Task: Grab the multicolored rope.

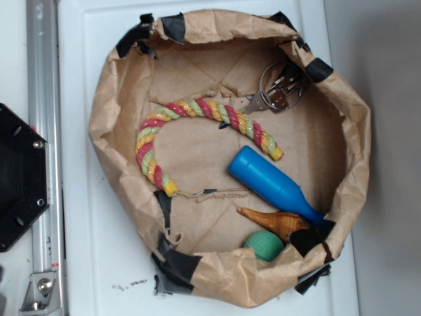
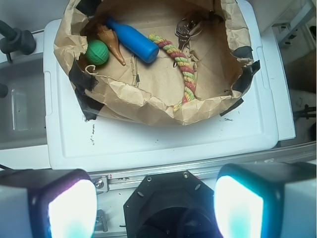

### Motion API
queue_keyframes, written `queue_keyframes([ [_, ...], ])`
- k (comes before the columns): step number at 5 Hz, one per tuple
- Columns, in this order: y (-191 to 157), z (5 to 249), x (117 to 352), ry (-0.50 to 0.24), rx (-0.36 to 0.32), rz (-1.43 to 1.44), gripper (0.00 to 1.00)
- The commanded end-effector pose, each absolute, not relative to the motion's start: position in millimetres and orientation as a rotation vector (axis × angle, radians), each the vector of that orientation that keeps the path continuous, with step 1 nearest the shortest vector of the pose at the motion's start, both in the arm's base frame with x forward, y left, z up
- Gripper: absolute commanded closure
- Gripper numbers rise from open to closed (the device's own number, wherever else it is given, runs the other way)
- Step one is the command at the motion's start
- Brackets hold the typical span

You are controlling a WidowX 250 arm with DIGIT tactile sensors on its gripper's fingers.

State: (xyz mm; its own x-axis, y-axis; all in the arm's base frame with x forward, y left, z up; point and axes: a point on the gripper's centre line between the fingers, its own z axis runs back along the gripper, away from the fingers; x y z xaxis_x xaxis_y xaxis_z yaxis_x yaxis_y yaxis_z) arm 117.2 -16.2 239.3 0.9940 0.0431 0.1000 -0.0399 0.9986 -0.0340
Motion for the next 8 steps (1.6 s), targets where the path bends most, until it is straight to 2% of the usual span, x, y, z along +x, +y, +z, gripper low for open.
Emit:
queue_keyframes([
  [1, -16.2, 239.3, 117.2, -0.101, -0.032, 0.042, 0.0],
  [2, -5.2, 229.7, 167.2, -0.174, -0.036, -0.057, 0.0],
  [3, -3.0, 201.8, 218.4, -0.193, -0.022, -0.212, 0.0],
  [4, -2.2, 152.9, 268.9, -0.195, 0.097, -0.361, 0.0],
  [5, -4.1, 100.8, 275.3, -0.148, 0.184, -0.603, 0.0],
  [6, 14.1, 78.0, 274.1, -0.108, 0.118, -0.635, 0.0],
  [7, 34.6, 68.6, 273.8, -0.059, 0.043, -0.578, 0.0],
  [8, 50.8, 47.0, 285.8, 0.009, -0.11, -0.48, 0.0],
])
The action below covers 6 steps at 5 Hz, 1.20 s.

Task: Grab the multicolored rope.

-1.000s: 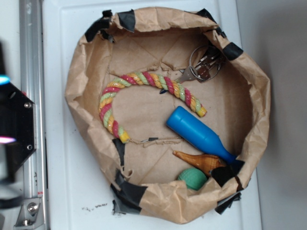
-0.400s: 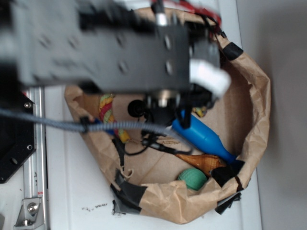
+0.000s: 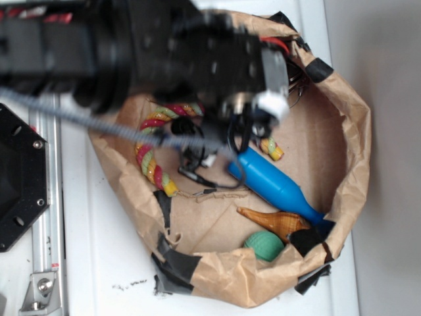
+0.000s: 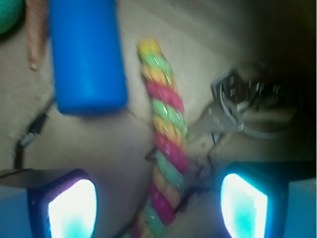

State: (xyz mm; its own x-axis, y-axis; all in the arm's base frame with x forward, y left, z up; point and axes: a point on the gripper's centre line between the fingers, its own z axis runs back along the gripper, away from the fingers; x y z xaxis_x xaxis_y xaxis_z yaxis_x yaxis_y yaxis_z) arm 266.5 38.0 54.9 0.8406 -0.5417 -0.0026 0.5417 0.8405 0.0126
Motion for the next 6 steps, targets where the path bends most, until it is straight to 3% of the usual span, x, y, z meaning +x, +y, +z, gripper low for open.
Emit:
queue_keyframes([
  [1, 46.8, 34.4, 291.8, 0.07, -0.087, -0.474, 0.0],
  [2, 26.8, 30.1, 290.8, 0.093, 0.17, -0.555, 0.31],
  [3, 24.4, 31.3, 286.6, 0.065, 0.232, -0.54, 1.0],
  [5, 30.4, 36.4, 283.5, 0.028, 0.158, -0.478, 1.0],
  [6, 28.9, 46.0, 279.7, -0.002, 0.157, -0.455, 1.0],
])
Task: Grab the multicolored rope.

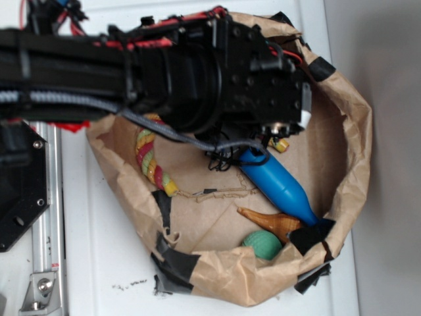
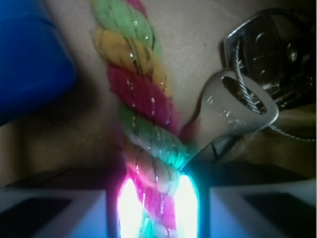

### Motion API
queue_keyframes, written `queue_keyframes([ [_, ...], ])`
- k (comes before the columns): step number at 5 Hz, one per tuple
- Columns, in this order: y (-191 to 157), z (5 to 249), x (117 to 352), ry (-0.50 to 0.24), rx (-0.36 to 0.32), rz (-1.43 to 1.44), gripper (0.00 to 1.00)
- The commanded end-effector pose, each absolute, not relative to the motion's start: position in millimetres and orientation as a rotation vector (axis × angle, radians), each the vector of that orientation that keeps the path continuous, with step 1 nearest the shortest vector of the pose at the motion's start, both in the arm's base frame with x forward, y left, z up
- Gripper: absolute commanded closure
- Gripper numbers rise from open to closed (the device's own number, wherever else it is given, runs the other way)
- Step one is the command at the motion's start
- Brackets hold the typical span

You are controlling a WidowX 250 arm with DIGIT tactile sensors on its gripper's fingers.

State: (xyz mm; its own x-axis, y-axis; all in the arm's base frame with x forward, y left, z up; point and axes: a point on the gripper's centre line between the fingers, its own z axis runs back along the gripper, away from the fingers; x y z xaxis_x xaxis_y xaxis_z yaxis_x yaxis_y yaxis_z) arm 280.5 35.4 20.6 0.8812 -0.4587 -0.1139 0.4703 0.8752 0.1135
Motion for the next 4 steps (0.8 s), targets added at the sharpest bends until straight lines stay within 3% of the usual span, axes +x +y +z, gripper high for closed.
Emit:
queue_keyframes([
  [1, 10.5, 95.9, 274.4, -0.111, 0.153, -0.384, 1.0],
  [2, 2.1, 147.7, 277.9, -0.145, 0.083, -0.188, 1.0],
  [3, -8.2, 158.0, 285.6, -0.07, 0.087, -0.084, 1.0],
  [4, -11.7, 153.4, 282.6, -0.052, 0.061, -0.068, 1.0],
])
